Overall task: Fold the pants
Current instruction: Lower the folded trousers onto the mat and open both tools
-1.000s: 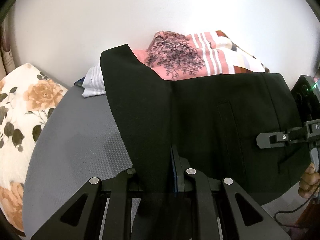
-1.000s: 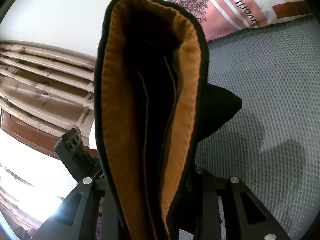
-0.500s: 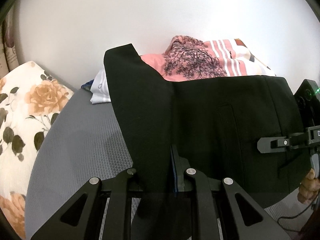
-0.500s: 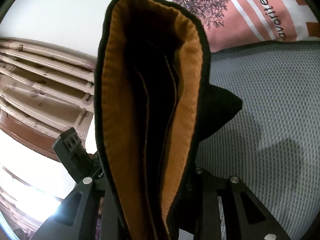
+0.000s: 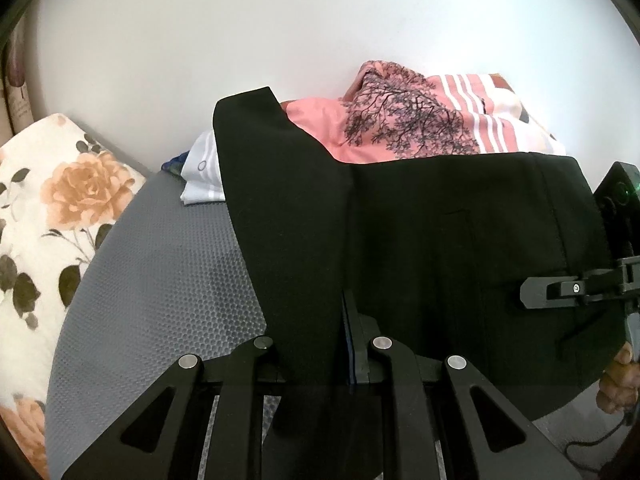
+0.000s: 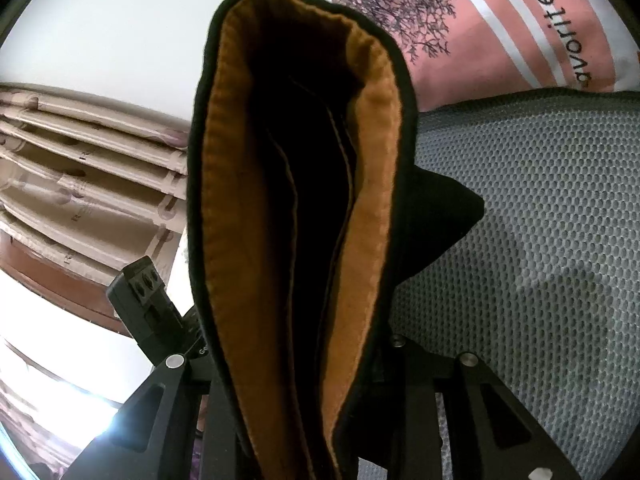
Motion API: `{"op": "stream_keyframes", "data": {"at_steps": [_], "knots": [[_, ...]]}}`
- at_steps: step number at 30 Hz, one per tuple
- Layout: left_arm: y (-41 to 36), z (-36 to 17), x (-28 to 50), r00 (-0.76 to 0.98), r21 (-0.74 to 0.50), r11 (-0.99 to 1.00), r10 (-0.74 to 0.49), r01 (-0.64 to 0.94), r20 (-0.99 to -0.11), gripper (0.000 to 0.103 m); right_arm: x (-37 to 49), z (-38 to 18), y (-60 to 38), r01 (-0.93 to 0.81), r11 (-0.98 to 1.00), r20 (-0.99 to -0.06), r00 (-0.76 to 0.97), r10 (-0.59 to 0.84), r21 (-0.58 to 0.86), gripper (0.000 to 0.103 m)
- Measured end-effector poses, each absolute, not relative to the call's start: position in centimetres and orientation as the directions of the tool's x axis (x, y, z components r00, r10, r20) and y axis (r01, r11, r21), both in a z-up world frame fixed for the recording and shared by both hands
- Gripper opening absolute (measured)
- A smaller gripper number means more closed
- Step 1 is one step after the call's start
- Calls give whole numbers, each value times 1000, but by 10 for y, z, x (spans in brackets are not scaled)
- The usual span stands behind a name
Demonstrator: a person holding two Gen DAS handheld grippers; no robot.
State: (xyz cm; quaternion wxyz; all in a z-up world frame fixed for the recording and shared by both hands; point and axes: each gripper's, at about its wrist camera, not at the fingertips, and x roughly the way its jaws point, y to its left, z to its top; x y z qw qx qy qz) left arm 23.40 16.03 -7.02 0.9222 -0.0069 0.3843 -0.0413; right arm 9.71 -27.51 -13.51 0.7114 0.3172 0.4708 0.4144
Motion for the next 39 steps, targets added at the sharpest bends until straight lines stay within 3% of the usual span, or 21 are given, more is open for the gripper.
{"op": "stream_keyframes", "data": {"at_steps": [24, 33, 39], "knots": [[170, -99, 255, 661, -20, 998, -60, 68, -748, 22, 111, -133, -293, -245, 508, -459, 232, 857, 826, 26], [179, -118, 260, 657, -22, 999, -45, 44, -753, 33, 103, -144, -296, -242, 569, -518, 245, 819, 786, 26], [185, -129, 262, 669, -8, 1000, -19, 20, -743, 51, 91, -140, -289, -258, 642, -573, 297, 764, 722, 28]]}}
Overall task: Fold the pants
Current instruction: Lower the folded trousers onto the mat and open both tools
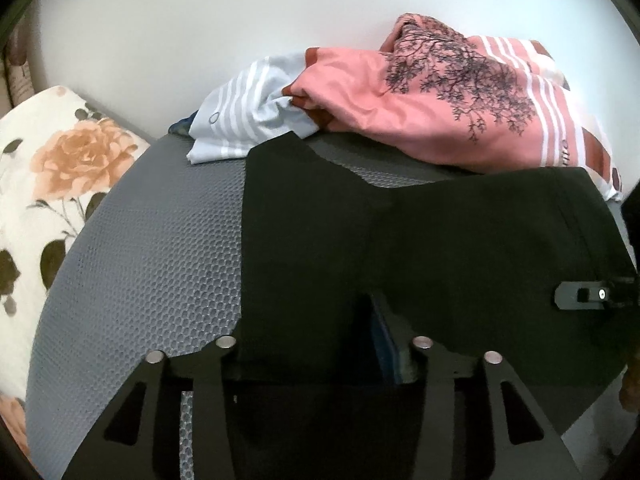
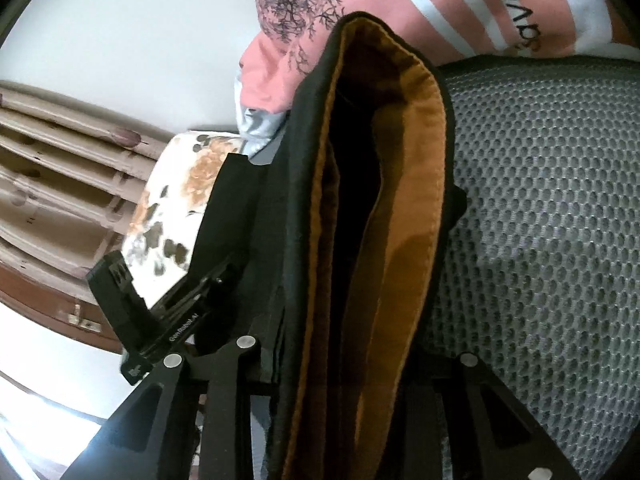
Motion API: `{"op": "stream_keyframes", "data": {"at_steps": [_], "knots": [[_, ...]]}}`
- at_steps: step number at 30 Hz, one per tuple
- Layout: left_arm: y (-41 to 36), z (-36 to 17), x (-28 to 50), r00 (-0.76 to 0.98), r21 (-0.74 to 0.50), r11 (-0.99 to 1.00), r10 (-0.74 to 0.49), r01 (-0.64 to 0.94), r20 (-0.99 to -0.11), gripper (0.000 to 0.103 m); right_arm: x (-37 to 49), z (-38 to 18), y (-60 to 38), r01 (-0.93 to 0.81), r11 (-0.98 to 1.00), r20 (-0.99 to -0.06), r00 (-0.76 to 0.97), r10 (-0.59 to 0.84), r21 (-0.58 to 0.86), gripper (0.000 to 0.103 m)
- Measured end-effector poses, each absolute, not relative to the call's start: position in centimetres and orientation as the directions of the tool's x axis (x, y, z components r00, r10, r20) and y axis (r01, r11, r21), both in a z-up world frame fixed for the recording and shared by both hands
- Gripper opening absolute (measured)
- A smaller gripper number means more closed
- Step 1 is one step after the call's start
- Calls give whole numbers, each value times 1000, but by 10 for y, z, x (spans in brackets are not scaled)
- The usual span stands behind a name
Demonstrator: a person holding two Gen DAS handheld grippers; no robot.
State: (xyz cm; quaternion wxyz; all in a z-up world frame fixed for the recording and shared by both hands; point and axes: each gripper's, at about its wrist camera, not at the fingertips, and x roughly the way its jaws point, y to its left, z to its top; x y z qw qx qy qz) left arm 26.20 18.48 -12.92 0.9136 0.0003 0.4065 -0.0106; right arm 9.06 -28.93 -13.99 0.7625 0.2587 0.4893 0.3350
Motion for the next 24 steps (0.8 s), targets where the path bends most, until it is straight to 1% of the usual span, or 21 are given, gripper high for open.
{"op": "stream_keyframes", "data": {"at_steps": [1, 3, 5, 10, 14, 18, 19, 20, 21, 22, 23, 24], "knots": [[187, -131, 261, 675, -11, 1000, -16, 13, -737, 55, 88, -140, -286, -267, 662, -588, 311, 747, 700, 29], [193, -133, 262, 676, -35, 999, -25, -1, -737, 58, 85, -141, -281, -280, 695, -608, 342, 717, 662, 31], [195, -134, 264, 675, -37, 999, -16, -16, -738, 64, 80, -138, -278, -281, 709, -610, 367, 703, 647, 31], [201, -135, 265, 670, -44, 997, 12, -67, -743, 76, 71, -139, -266, -294, 751, -611, 444, 655, 591, 32], [201, -135, 265, 669, -39, 996, 28, -85, -743, 80, 69, -142, -268, -294, 764, -602, 482, 637, 574, 35], [200, -134, 263, 674, -24, 995, 48, -98, -737, 81, 63, -144, -270, -296, 778, -593, 515, 619, 555, 40], [199, -133, 262, 679, -18, 995, 56, -102, -732, 81, 60, -143, -270, -295, 790, -596, 529, 604, 538, 43], [199, -133, 261, 684, -12, 994, 63, -104, -727, 81, 57, -142, -270, -294, 801, -596, 545, 589, 522, 48], [198, -132, 260, 688, -4, 994, 72, -107, -722, 81, 55, -140, -268, -291, 814, -598, 563, 570, 502, 56], [197, -131, 259, 693, 8, 994, 83, -111, -716, 81, 53, -138, -267, -284, 833, -603, 584, 543, 475, 62], [196, -130, 258, 698, 18, 993, 93, -114, -710, 81, 51, -137, -266, -274, 846, -605, 601, 522, 457, 73], [194, -129, 257, 703, 30, 993, 103, -116, -704, 81, 48, -134, -265, -253, 866, -606, 630, 485, 431, 80]]}}
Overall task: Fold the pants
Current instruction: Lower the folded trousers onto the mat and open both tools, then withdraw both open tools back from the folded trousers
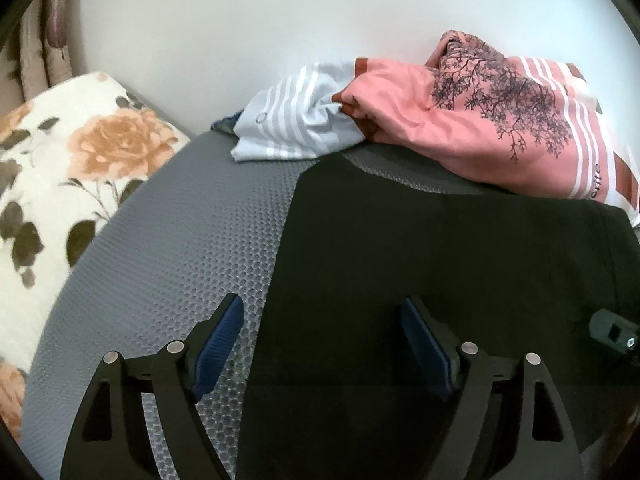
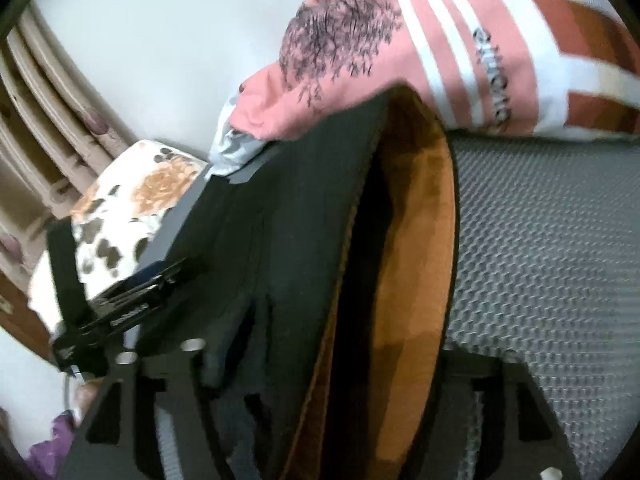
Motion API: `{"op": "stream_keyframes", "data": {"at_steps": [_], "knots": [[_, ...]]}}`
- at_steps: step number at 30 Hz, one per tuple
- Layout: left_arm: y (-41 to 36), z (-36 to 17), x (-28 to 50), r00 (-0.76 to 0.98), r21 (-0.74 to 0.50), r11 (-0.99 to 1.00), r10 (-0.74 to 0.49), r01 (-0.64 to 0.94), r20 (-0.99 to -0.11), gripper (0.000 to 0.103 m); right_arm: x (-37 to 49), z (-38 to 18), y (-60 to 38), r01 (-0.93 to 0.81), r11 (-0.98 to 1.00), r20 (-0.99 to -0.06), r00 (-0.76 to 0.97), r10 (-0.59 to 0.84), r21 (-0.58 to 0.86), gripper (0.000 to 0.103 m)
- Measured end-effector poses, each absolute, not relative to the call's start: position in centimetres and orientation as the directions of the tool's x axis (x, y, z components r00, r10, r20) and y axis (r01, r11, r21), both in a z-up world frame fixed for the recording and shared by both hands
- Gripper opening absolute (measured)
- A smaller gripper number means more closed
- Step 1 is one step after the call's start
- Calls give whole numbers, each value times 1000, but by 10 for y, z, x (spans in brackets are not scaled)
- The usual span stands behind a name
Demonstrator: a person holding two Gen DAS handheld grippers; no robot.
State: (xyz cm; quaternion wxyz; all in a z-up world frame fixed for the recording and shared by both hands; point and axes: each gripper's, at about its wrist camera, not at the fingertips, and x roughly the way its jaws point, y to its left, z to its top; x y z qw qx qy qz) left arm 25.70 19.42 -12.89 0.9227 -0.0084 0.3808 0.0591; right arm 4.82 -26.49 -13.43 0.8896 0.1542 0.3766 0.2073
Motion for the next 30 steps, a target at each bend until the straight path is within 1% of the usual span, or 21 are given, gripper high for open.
{"op": "stream_keyframes", "data": {"at_steps": [1, 4, 6, 9, 11, 15, 18, 21, 22, 25, 30], "knots": [[194, -128, 256, 707, 35, 993, 108, -117, -699, 81, 45, -132, -264, -238, 880, -599, 657, 457, 411, 82], [195, -125, 254, 719, 34, 992, 112, -122, -685, 81, 37, -127, -261, -222, 905, -579, 708, 405, 362, 84], [195, -123, 251, 732, 28, 992, 110, -123, -672, 81, 36, -124, -257, -205, 923, -580, 728, 366, 326, 91], [195, -118, 246, 759, 30, 991, 119, -130, -641, 82, 33, -120, -253, -177, 945, -584, 751, 310, 274, 94], [194, -115, 242, 775, 31, 991, 121, -130, -621, 86, 30, -118, -250, -163, 957, -582, 764, 276, 241, 96], [193, -111, 237, 792, 41, 990, 135, -138, -596, 89, 18, -111, -240, -138, 980, -554, 810, 195, 143, 102], [192, -109, 235, 803, 46, 988, 145, -145, -579, 90, 8, -107, -233, -134, 989, -524, 839, 149, 67, 102], [191, -106, 232, 814, 54, 988, 153, -148, -561, 92, -7, -101, -217, -117, 992, -475, 876, 85, -38, 102], [190, -106, 230, 818, 57, 987, 156, -149, -554, 93, -10, -101, -215, -118, 992, -469, 880, 81, -51, 102], [189, -104, 227, 826, 65, 986, 162, -150, -540, 95, -15, -103, -217, -180, 984, -495, 854, 163, 13, 102], [186, -102, 225, 837, 74, 986, 168, -151, -521, 97, -16, -102, -230, -140, 988, -483, 863, 151, 60, 102]]}}
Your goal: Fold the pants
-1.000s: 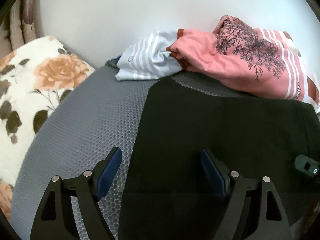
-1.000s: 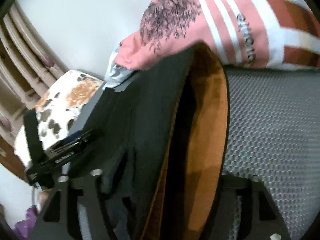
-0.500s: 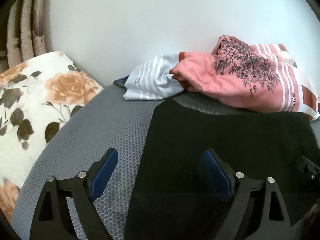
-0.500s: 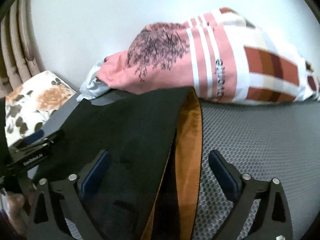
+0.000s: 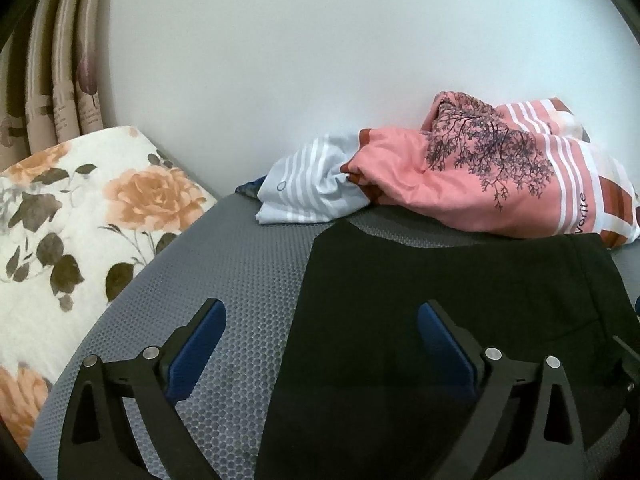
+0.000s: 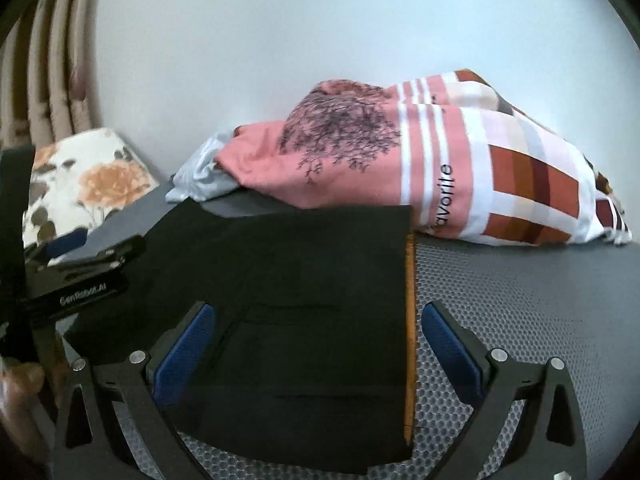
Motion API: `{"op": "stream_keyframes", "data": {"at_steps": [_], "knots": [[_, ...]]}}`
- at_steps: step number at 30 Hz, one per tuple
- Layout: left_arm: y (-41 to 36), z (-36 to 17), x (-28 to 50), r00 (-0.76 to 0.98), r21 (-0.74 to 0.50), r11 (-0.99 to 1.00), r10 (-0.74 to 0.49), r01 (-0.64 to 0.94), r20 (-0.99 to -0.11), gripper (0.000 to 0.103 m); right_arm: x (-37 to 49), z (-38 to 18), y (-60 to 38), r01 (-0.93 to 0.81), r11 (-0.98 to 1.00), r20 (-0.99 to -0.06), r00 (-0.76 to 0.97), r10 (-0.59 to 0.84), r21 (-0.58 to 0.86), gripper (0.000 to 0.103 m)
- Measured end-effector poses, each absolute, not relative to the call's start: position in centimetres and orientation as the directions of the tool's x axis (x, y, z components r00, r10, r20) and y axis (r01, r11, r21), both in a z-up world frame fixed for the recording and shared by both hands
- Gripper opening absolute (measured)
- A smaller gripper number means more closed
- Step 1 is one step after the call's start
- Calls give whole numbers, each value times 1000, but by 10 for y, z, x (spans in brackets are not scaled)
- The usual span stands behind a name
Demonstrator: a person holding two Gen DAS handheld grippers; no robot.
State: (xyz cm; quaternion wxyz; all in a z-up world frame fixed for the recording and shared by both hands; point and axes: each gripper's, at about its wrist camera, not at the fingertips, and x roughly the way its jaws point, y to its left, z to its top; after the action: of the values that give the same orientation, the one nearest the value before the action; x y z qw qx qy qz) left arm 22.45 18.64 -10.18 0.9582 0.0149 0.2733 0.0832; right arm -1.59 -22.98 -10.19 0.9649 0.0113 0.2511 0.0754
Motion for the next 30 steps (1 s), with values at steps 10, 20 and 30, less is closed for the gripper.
{"op": "stream_keyframes", "data": {"at_steps": [10, 20, 30], "knots": [[182, -100, 221, 850, 96, 984, 176, -148, -497, 100, -27, -100, -220, -98, 995, -452, 888, 82, -13, 102], [179, -99, 220, 854, 108, 983, 181, -147, -488, 101, -28, -100, -220, -115, 993, -442, 892, 98, -12, 102], [178, -98, 220, 856, 114, 983, 181, -144, -484, 101, -27, -100, -220, -115, 993, -446, 890, 96, -17, 102]]}}
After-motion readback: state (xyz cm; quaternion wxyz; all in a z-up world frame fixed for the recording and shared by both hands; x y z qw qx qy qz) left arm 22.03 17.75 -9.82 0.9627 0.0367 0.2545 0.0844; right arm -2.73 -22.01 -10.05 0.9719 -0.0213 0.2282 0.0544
